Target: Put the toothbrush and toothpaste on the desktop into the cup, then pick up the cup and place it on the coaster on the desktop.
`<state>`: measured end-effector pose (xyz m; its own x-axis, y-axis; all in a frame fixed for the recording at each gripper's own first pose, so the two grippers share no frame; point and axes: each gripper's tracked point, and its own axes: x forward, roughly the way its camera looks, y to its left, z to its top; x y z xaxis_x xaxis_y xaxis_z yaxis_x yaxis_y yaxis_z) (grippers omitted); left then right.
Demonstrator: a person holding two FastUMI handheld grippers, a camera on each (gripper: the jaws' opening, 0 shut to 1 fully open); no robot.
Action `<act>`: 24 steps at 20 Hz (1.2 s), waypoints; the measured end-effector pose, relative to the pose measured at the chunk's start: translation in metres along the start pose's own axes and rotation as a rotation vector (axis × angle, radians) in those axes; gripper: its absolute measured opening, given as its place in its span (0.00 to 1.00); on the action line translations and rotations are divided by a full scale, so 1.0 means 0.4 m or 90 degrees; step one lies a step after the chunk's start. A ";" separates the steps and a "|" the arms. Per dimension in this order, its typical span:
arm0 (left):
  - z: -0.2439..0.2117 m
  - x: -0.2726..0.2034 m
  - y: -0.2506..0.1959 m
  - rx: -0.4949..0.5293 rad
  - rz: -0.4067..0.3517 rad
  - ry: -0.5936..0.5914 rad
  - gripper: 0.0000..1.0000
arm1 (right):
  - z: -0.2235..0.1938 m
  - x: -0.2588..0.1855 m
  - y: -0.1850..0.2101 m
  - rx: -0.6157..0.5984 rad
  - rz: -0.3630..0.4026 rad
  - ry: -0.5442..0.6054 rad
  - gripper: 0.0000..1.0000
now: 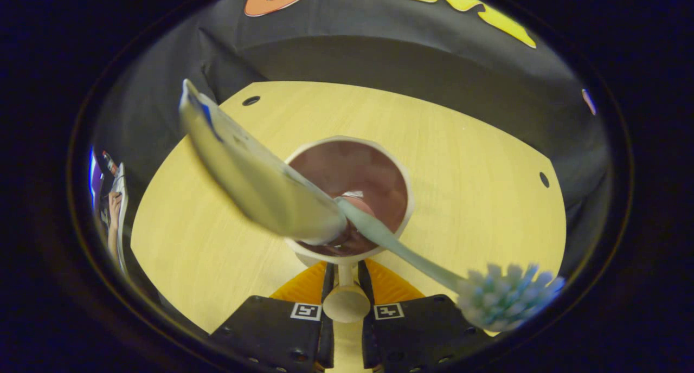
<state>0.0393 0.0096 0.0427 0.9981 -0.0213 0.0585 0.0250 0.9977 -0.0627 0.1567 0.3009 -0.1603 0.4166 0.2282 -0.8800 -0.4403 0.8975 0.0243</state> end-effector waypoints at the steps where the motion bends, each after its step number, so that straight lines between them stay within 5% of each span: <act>1: -0.001 -0.003 0.005 -0.001 -0.002 -0.001 0.97 | 0.000 0.015 0.009 -0.011 -0.010 0.007 0.20; 10: -0.032 -0.017 0.014 -0.013 -0.022 0.014 0.97 | -0.018 0.026 0.032 -0.022 -0.023 0.032 0.20; 20: -0.008 -0.030 0.038 0.030 0.028 -0.019 0.97 | 0.001 0.018 0.010 -0.010 0.009 -0.006 0.27; 22: 0.000 -0.025 0.036 0.046 0.034 -0.028 0.96 | 0.019 -0.005 0.007 -0.001 0.014 -0.044 0.58; 23: -0.003 -0.020 0.030 0.043 0.030 -0.023 0.97 | 0.029 -0.021 0.010 0.004 0.023 -0.064 0.89; 24: -0.014 -0.018 0.028 0.035 0.030 -0.014 0.96 | 0.038 -0.031 0.003 0.009 0.023 -0.078 0.98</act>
<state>0.0327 0.0206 0.0358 0.9965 0.0268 0.0793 -0.0260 0.9996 -0.0110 0.1631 0.3048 -0.1422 0.4956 0.3042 -0.8135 -0.4460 0.8929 0.0622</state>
